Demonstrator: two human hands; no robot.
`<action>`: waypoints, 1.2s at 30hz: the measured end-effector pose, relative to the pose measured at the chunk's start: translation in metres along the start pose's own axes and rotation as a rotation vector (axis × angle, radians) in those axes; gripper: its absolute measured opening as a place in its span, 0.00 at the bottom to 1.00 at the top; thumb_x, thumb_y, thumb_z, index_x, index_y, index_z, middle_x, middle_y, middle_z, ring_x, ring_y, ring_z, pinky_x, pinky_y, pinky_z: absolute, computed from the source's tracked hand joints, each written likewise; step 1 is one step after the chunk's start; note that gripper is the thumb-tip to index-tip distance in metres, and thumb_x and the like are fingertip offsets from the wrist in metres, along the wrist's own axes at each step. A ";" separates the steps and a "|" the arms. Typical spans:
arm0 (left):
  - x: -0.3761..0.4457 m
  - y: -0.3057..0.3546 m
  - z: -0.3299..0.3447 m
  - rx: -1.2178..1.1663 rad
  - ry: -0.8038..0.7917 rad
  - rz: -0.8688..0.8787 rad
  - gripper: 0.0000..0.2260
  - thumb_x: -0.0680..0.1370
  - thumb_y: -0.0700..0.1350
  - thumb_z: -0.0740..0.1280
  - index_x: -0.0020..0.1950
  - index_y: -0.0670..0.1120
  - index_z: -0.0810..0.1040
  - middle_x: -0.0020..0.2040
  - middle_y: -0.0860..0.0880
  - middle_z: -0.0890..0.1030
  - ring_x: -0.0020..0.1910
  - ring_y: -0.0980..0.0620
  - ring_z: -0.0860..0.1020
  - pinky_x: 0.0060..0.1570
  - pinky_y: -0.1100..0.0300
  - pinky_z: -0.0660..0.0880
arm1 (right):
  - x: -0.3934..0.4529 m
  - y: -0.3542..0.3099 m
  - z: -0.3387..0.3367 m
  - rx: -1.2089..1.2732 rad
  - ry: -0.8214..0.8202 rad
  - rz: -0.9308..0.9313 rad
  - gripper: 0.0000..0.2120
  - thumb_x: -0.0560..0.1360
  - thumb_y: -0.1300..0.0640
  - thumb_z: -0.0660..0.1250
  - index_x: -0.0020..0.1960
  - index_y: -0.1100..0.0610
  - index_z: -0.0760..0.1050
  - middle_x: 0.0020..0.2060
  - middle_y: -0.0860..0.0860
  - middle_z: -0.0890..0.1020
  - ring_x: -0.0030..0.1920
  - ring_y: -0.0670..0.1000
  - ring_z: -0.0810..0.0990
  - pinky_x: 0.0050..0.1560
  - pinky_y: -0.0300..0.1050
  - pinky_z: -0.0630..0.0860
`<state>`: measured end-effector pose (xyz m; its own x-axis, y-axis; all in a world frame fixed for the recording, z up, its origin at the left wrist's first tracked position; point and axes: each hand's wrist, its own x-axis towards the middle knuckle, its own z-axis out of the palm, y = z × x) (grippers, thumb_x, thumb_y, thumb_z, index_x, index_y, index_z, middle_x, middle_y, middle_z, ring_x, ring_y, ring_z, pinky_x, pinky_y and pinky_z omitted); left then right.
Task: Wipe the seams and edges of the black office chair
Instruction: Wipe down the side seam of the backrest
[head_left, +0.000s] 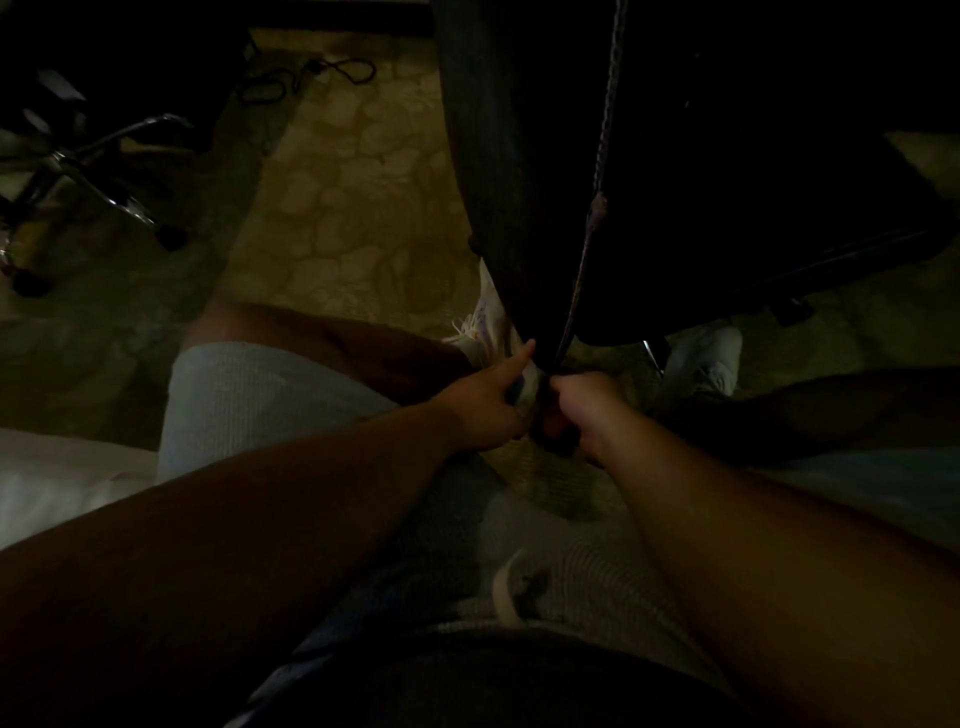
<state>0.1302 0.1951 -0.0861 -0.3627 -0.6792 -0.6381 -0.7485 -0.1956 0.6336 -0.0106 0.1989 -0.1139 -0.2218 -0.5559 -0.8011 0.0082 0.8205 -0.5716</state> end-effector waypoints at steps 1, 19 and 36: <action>0.000 0.000 0.000 -0.009 0.005 0.004 0.46 0.78 0.38 0.69 0.81 0.64 0.42 0.81 0.46 0.59 0.69 0.42 0.74 0.39 0.70 0.73 | 0.000 0.001 0.001 -0.027 -0.016 -0.018 0.11 0.78 0.54 0.65 0.51 0.61 0.80 0.43 0.59 0.82 0.43 0.60 0.81 0.46 0.52 0.76; -0.001 -0.001 -0.002 -0.082 0.006 -0.013 0.45 0.78 0.38 0.68 0.80 0.66 0.43 0.78 0.42 0.65 0.64 0.42 0.77 0.44 0.66 0.76 | -0.003 0.005 0.002 -0.032 0.017 -0.060 0.14 0.77 0.49 0.65 0.57 0.57 0.79 0.50 0.58 0.82 0.49 0.61 0.81 0.49 0.54 0.77; -0.002 0.000 -0.003 -0.083 0.004 -0.007 0.46 0.78 0.36 0.68 0.80 0.67 0.42 0.80 0.42 0.61 0.56 0.47 0.81 0.31 0.69 0.72 | 0.003 -0.003 -0.008 0.077 -0.037 0.064 0.13 0.78 0.49 0.65 0.55 0.57 0.79 0.52 0.58 0.82 0.52 0.60 0.80 0.51 0.54 0.77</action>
<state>0.1329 0.1944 -0.0834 -0.3553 -0.6808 -0.6405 -0.7020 -0.2581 0.6637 -0.0196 0.1957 -0.1131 -0.1827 -0.5086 -0.8414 0.0966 0.8424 -0.5301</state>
